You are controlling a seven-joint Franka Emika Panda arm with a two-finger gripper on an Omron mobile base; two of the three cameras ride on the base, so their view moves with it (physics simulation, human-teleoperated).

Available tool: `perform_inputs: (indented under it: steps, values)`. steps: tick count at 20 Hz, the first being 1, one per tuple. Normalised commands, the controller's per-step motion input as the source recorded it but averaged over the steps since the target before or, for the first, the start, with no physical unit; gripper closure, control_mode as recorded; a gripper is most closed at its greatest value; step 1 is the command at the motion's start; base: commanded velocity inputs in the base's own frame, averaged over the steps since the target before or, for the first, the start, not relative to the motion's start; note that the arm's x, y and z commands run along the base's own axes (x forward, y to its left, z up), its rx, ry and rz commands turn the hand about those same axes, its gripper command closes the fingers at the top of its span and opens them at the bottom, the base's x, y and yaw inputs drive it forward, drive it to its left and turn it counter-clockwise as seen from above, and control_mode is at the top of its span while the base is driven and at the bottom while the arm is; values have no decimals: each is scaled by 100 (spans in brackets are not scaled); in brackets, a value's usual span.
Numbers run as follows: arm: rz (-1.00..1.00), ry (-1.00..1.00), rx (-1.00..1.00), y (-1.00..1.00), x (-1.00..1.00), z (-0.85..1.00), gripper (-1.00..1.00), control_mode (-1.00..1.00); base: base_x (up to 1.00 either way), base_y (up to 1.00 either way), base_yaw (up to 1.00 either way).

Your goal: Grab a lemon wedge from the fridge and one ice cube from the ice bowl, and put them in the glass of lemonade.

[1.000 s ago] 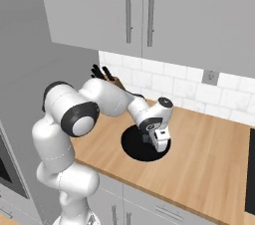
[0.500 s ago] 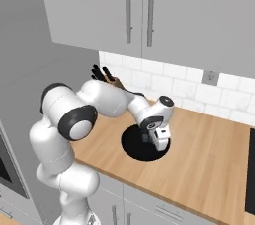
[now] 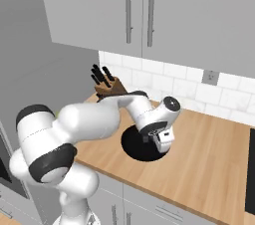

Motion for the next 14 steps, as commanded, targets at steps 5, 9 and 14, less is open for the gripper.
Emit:
perform_inputs:
  steps: [5, 9, 14]
  values:
    - [4, -7, 4, -1, -46, 12, 100, -100, 0, 0, 0]
    - [6, -13, 4, 0, -38, 23, 100, -100, 0, 0, 0]
    - [12, -14, 5, 23, -39, 32, 100, -100, 0, 0, 0]
